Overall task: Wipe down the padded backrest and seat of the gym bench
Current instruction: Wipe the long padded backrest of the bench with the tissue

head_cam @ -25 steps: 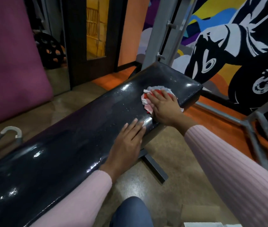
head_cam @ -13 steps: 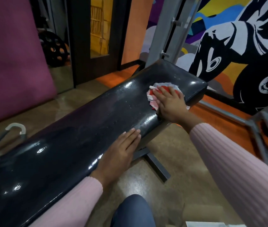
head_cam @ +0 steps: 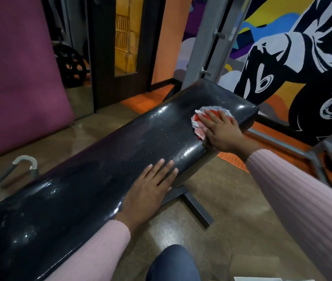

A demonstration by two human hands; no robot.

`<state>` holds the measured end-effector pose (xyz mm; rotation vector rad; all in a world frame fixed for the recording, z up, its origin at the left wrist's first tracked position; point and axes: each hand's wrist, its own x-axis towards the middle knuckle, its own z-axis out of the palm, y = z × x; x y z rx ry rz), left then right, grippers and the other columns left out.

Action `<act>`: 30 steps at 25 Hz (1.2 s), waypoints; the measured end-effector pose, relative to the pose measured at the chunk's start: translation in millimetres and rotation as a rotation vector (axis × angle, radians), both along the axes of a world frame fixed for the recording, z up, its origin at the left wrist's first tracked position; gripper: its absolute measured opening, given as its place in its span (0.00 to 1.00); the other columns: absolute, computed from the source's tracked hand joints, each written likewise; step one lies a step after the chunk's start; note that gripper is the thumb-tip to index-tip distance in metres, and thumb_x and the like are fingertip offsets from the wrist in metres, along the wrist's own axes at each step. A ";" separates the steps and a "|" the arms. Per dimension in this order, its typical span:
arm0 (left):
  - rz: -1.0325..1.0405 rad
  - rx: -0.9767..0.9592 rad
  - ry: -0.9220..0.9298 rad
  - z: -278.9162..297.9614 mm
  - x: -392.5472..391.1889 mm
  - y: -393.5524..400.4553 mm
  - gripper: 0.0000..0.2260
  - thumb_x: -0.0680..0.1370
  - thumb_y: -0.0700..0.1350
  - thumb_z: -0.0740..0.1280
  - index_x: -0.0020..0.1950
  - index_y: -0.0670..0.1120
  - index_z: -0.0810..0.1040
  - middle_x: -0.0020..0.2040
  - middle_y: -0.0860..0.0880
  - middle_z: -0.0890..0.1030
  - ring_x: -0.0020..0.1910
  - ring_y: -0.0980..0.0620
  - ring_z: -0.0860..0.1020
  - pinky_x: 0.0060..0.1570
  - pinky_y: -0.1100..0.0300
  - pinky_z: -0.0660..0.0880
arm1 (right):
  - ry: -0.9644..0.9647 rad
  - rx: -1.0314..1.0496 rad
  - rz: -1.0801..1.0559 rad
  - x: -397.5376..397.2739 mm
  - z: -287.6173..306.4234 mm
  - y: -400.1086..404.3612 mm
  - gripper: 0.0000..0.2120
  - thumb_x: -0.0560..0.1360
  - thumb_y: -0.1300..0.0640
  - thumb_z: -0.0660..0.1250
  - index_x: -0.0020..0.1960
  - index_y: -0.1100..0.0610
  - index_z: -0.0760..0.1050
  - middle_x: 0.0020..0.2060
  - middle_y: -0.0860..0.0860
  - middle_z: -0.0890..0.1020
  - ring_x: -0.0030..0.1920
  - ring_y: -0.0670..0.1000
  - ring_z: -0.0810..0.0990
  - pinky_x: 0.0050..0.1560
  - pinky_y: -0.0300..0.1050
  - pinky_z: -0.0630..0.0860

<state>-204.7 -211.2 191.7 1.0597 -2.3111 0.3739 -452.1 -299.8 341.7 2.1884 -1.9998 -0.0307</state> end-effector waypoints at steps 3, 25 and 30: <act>-0.003 0.009 0.049 -1.2 -0.7 1.7 0.21 0.81 0.50 0.54 0.72 0.46 0.69 0.73 0.47 0.68 0.73 0.46 0.64 0.68 0.48 0.67 | -0.004 -0.026 0.088 20.7 -18.5 22.8 0.26 0.81 0.40 0.40 0.78 0.40 0.46 0.79 0.44 0.48 0.78 0.55 0.39 0.74 0.61 0.38; -0.016 0.031 0.115 -8.1 1.0 -2.5 0.20 0.81 0.50 0.53 0.71 0.47 0.70 0.73 0.47 0.68 0.73 0.47 0.64 0.67 0.49 0.67 | -0.103 -0.126 -0.014 -10.3 -17.1 14.5 0.25 0.81 0.38 0.42 0.78 0.38 0.50 0.79 0.43 0.53 0.79 0.53 0.44 0.75 0.63 0.41; -0.023 0.033 0.110 -8.6 0.9 -1.4 0.20 0.81 0.50 0.53 0.71 0.47 0.70 0.72 0.47 0.69 0.73 0.47 0.64 0.67 0.49 0.67 | -0.045 -0.103 0.139 26.1 -29.9 29.3 0.24 0.82 0.42 0.43 0.78 0.41 0.50 0.79 0.43 0.50 0.79 0.54 0.41 0.75 0.59 0.38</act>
